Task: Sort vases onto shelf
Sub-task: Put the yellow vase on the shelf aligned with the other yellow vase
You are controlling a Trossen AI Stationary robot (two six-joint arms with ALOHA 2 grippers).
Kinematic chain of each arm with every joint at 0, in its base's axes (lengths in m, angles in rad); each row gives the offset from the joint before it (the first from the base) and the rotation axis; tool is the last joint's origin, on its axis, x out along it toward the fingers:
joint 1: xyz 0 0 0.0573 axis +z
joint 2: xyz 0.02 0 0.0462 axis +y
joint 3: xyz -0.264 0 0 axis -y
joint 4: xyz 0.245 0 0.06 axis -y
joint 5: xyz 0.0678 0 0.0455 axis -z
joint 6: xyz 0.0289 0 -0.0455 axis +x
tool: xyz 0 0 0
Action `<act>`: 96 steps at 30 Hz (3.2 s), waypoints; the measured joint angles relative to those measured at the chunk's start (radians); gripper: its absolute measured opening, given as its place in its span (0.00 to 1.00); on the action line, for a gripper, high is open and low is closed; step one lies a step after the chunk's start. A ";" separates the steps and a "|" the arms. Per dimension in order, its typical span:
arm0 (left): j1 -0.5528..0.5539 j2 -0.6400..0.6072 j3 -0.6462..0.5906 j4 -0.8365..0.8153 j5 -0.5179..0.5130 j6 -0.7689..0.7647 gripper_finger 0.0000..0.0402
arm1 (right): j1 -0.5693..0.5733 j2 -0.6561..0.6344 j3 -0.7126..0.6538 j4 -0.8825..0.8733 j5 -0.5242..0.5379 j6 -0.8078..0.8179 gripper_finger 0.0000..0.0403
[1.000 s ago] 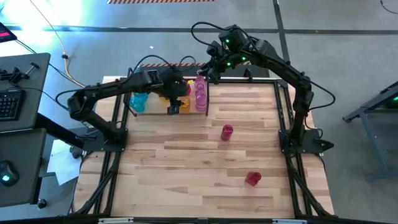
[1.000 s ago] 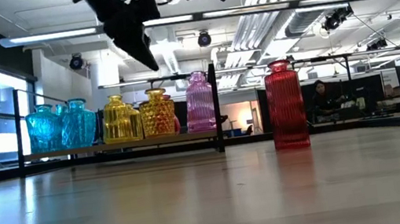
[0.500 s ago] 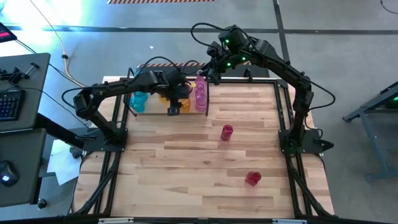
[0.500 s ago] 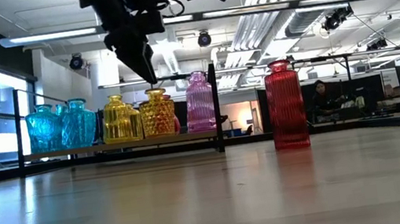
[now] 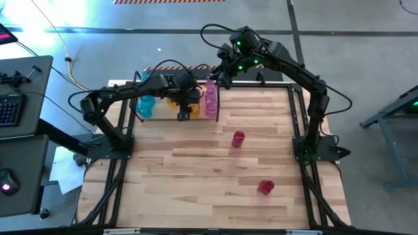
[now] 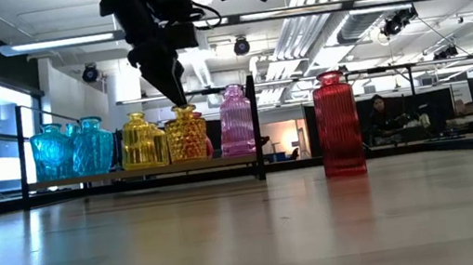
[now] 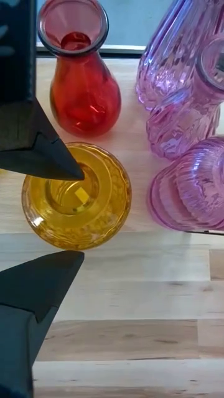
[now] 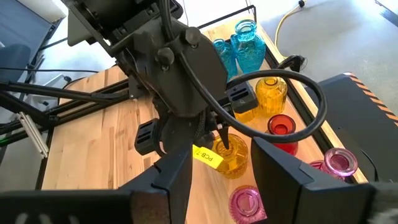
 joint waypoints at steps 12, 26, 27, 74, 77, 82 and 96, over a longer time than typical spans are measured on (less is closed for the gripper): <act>0.038 0.005 0.000 0.008 0.011 -0.043 0.44 | 0.000 0.000 0.000 0.000 0.000 0.002 0.36; 0.039 0.037 -0.001 -0.010 0.060 -0.096 0.25 | 0.000 0.000 0.000 0.000 0.000 0.002 0.36; 0.039 0.043 0.000 -0.019 0.060 -0.096 0.24 | 0.000 0.000 0.000 0.000 0.000 0.006 0.36; 0.101 -0.047 -0.009 -0.310 0.026 -0.172 0.15 | 0.011 -0.007 0.000 -0.034 -0.007 0.009 0.36; 0.118 -0.075 -0.006 -0.293 0.027 -0.168 0.15 | 0.013 -0.014 0.000 -0.030 -0.007 0.006 0.36; 0.124 -0.085 -0.006 -0.295 0.055 -0.176 0.15 | 0.013 -0.021 -0.001 -0.030 -0.003 0.009 0.36; 0.123 -0.307 -0.295 -0.172 0.103 -0.247 0.15 | 0.021 -0.053 -0.001 -0.044 0.042 0.010 0.36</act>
